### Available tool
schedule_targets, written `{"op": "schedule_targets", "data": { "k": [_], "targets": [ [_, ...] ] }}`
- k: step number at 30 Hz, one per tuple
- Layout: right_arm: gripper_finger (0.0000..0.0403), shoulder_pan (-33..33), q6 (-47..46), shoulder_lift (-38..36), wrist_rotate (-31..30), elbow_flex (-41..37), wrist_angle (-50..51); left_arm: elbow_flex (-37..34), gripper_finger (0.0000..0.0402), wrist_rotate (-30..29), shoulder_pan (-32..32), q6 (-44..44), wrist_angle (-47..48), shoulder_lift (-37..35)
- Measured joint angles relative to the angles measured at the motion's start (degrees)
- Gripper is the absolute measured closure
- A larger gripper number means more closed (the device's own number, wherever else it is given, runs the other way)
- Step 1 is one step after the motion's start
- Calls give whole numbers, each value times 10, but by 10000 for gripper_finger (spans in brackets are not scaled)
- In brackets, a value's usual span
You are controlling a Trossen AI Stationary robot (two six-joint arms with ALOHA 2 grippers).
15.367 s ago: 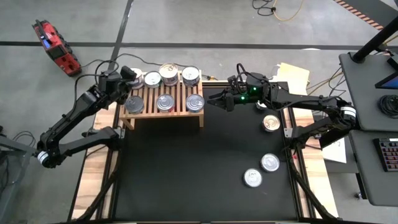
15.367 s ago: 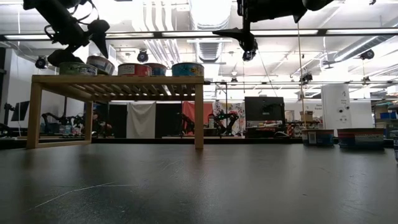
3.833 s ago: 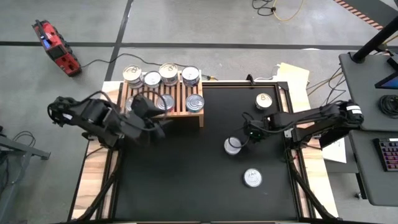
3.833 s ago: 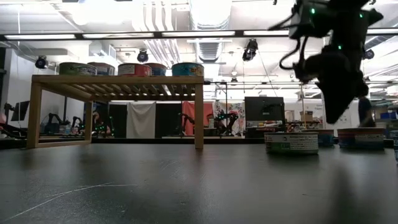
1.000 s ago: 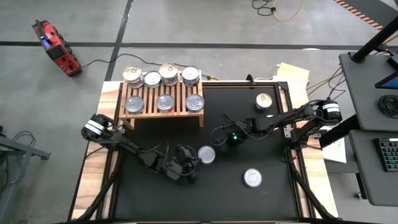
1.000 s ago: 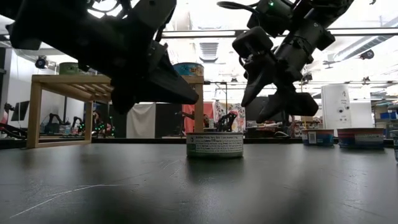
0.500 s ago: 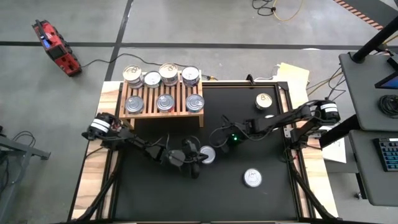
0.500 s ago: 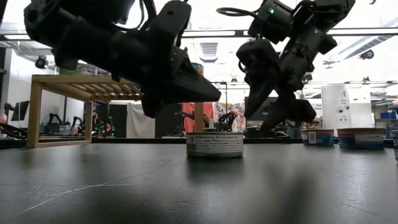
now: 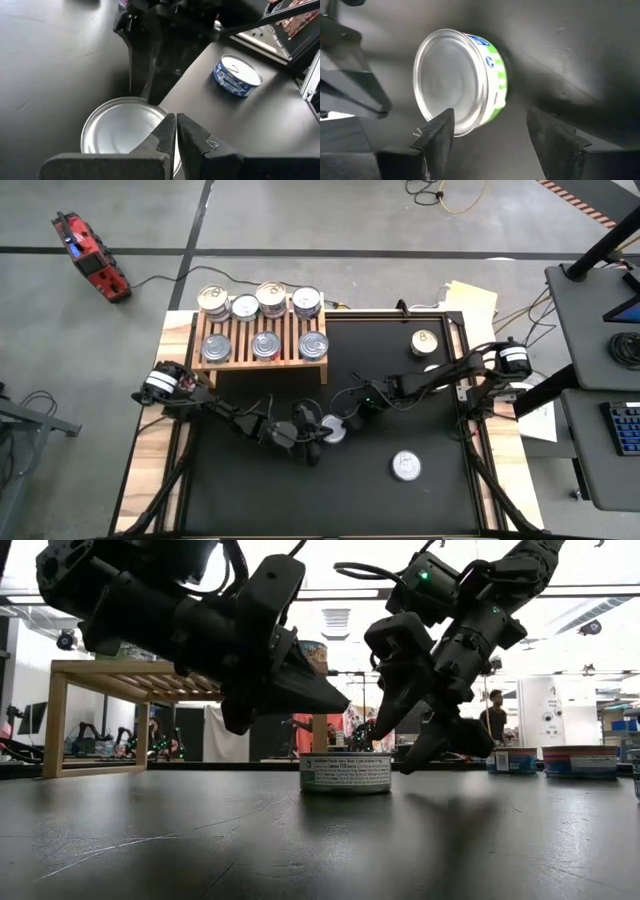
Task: Stack canned seafood by type on shelf
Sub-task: Put the green tuna can on the shelf
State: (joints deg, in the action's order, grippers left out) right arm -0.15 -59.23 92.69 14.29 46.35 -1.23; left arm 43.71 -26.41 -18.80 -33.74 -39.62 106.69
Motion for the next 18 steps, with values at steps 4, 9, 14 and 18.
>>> {"op": "schedule_targets", "data": {
  "k": [4,9,14,18],
  "targets": [
    [152,-3,-2,3,8,0,-8,-11,401,0,3,0,-1,0],
    [141,-7,-8,2,9,0,-10,-15,401,9,3,6,-3,0],
    [134,-6,-17,19,12,0,-12,-17,401,19,3,14,-3,0],
    [131,-6,-20,30,16,0,-27,-27,401,19,3,13,-2,0]
  ]
}}
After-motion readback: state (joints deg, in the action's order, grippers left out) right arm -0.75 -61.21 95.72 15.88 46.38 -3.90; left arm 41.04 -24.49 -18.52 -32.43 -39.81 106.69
